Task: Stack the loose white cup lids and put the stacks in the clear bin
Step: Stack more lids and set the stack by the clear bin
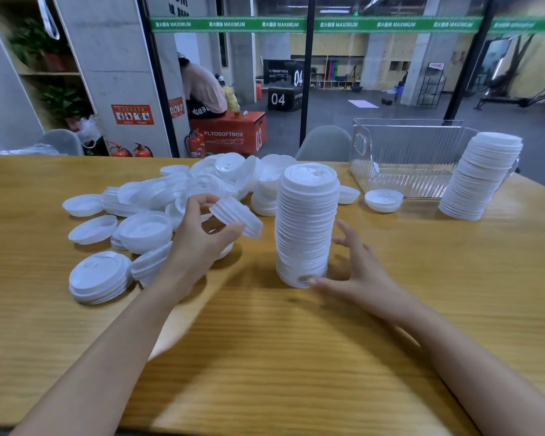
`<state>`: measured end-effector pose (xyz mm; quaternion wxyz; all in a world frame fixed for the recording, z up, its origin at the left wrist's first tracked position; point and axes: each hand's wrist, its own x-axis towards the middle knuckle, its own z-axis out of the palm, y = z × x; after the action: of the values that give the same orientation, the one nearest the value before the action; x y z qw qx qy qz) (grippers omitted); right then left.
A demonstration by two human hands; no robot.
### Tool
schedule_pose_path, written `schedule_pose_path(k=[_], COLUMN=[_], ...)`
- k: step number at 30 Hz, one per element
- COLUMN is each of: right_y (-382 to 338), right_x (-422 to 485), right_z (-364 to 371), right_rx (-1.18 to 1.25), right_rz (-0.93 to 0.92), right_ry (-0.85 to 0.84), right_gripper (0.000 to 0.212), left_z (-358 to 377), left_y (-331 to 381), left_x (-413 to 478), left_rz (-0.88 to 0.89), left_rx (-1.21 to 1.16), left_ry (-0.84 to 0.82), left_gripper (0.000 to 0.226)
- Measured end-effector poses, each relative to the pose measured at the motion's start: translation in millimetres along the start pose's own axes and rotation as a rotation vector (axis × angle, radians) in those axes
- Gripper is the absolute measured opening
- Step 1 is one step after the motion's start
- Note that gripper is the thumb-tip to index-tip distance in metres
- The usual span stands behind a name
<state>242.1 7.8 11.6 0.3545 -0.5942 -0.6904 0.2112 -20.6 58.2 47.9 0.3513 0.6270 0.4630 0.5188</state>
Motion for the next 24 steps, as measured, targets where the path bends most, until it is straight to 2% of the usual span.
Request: schedule_pose_path(k=[3,6,8,11,17,20,24], right_y=[-8.3,-24.5,-39.5,-61.0,-81.7,-80.5,-72.4], right_x=[-0.6,4.3,10.9,25.2,54.7,61.8,66.7], right_z=[-15.5,-34.0,-43.8,-51.1,-59.5,-64.2,-67.1], right_rx=[0.026,0.047,0.076,0.115,0.238,0.304,0.426], right_rz=[-0.095,-0.260,-0.327,-0.344,-0.295,-0.301,-0.292], right_ry=[0.245,0.474,0.515,0.468,0.248,0.181,0.211], right_gripper=[0.104,0.071,0.053,0.040,0.050,0.038,0.028], left_z=[-7.1,-5.5,1.2,16.6,44.9,50.6,53.8], left_y=[14.8,39.3,55.5,71.2,78.1,77.3,74.3], left_x=[2.7,11.3,19.7,32.8,48.5,51.2,52.7], left_rz=[0.029,0.106,0.152,0.186,0.173,0.155,0.151], left_rx=[-0.157,-0.213,-0.250,-0.295,-0.317,-0.330,-0.311], left_ry=[0.039,0.047,0.023,-0.051,-0.220,-0.272,-0.298], left_gripper=[0.077,0.063,0.052,0.055,0.059,0.059,0.066])
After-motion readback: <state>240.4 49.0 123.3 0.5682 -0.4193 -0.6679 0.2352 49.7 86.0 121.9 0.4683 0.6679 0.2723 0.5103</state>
